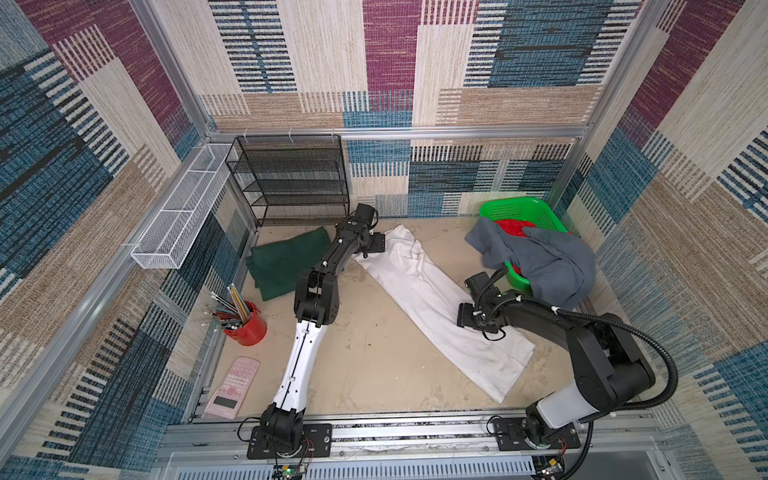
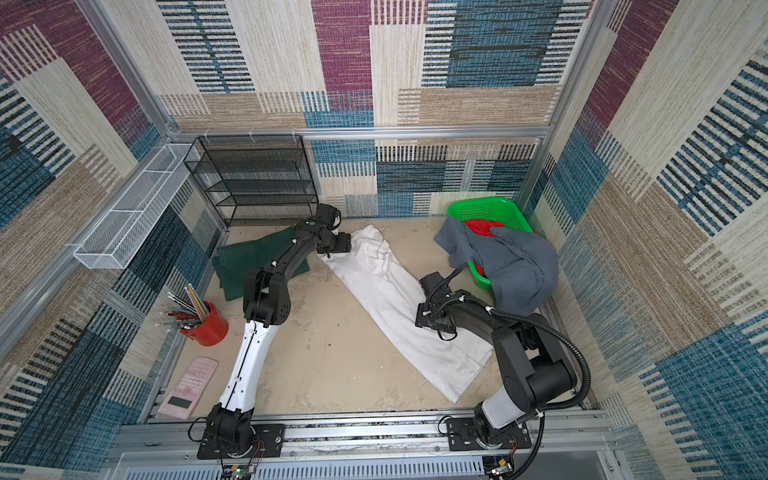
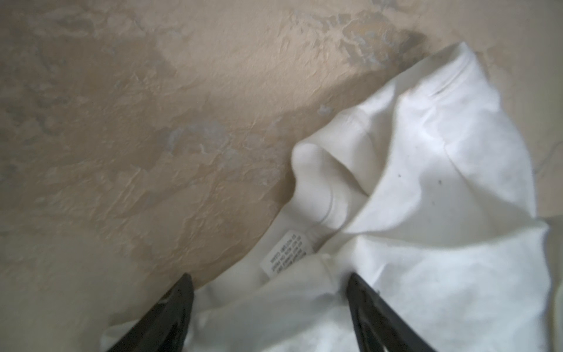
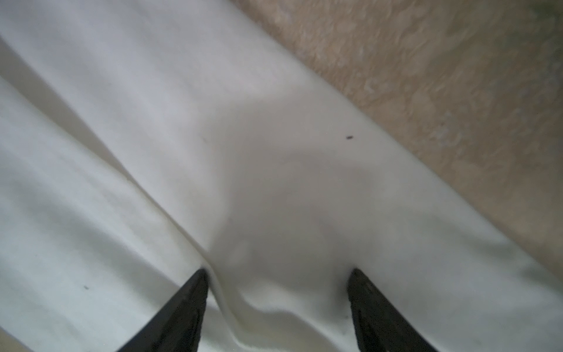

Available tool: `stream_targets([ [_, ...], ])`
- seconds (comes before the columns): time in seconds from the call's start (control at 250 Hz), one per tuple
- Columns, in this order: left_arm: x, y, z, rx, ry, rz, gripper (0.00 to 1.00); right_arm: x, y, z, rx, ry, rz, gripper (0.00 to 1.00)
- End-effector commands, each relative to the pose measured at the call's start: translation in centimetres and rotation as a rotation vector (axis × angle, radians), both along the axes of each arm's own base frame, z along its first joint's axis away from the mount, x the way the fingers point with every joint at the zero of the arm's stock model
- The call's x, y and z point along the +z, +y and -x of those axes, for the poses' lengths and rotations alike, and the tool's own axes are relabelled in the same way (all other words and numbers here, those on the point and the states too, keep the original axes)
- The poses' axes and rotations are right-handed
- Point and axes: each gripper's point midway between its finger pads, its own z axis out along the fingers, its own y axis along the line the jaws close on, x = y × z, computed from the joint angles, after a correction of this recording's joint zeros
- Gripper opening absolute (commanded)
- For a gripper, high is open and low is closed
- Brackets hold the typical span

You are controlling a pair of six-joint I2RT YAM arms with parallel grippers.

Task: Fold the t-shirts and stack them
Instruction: 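Drag the strip's middle toward the left gripper with the right gripper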

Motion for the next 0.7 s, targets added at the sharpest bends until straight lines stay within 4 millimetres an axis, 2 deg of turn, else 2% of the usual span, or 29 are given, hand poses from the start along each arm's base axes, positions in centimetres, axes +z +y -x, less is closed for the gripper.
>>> stream_targets([
  [0.0,0.6,-1.1,-1.1,-0.040,-0.054,0.044,0.80,-0.3,1.3,1.6,0.031,0.054,-0.050,0.73],
  [0.204,0.8,-2.4,-1.8,-0.044,-0.072,0.119,0.80,-0.2,4.3,2.9,0.069,0.081,-0.103,0.72],
  [0.368,1.1,-2.5,-1.8,-0.053,-0.079,0.120,0.80,0.6,7.6,3.5,0.110,0.086,-0.169,0.71],
  [0.552,1.8,-3.0,-1.5,-0.072,-0.076,0.142,0.80,2.6,12.7,3.3,0.202,0.074,-0.292,0.71],
  [0.628,2.5,-3.2,-1.2,-0.086,-0.070,0.154,0.80,3.2,13.2,2.7,0.210,0.060,-0.292,0.73],
  [0.696,3.3,-3.2,-0.7,-0.093,-0.068,0.154,0.87,4.0,13.1,2.1,0.212,0.030,-0.279,0.77],
])
